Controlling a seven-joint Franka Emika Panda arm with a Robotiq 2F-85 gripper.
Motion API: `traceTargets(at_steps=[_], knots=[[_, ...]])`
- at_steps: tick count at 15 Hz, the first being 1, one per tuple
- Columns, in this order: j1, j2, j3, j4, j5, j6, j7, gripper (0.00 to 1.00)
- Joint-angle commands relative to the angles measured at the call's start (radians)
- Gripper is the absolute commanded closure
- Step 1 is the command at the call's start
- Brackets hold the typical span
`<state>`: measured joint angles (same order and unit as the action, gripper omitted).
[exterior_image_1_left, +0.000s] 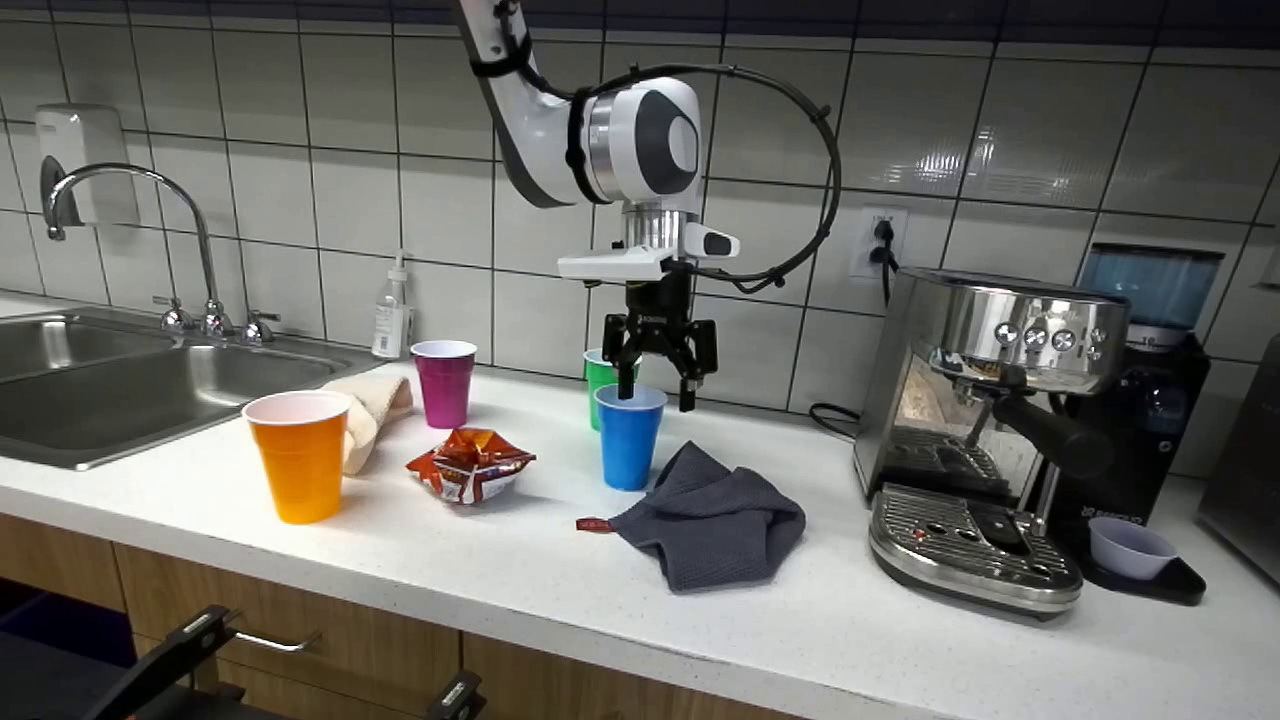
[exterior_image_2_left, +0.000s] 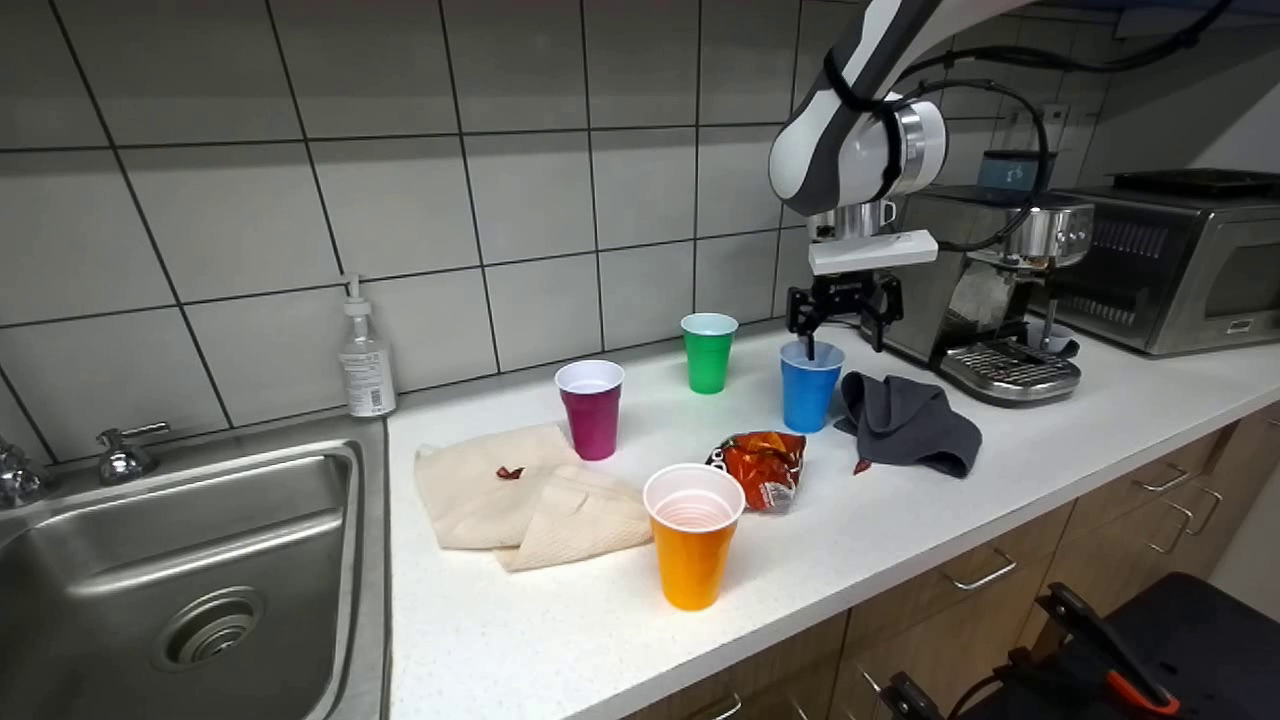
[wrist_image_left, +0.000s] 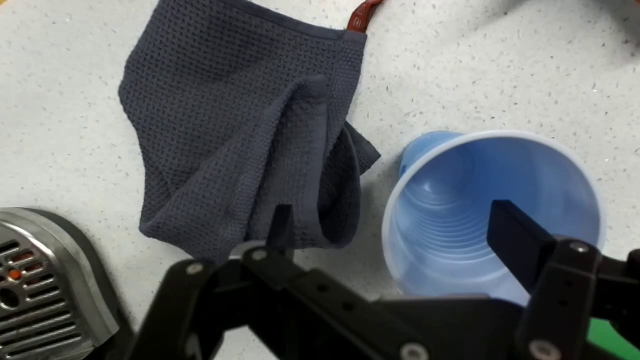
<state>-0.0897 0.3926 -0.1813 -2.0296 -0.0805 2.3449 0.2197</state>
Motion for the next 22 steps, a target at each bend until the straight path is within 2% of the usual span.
traceTargets(at_steps=[1, 7, 16, 17, 18, 19, 22], knots=[[-0.003, 0.000, 0.002, 0.003, -0.001, -0.003, 0.000, 0.00], [-0.003, 0.000, 0.002, 0.003, -0.001, -0.003, 0.000, 0.00], [-0.005, 0.018, 0.004, -0.025, 0.007, 0.095, -0.007, 0.00], [-0.004, 0.018, 0.003, -0.032, 0.002, 0.105, -0.009, 0.02], [-0.003, 0.020, 0.001, -0.036, -0.001, 0.117, -0.009, 0.27], [-0.004, 0.022, 0.000, -0.040, -0.001, 0.124, -0.011, 0.27], [-0.008, 0.023, 0.000, -0.047, 0.003, 0.139, -0.020, 0.50]])
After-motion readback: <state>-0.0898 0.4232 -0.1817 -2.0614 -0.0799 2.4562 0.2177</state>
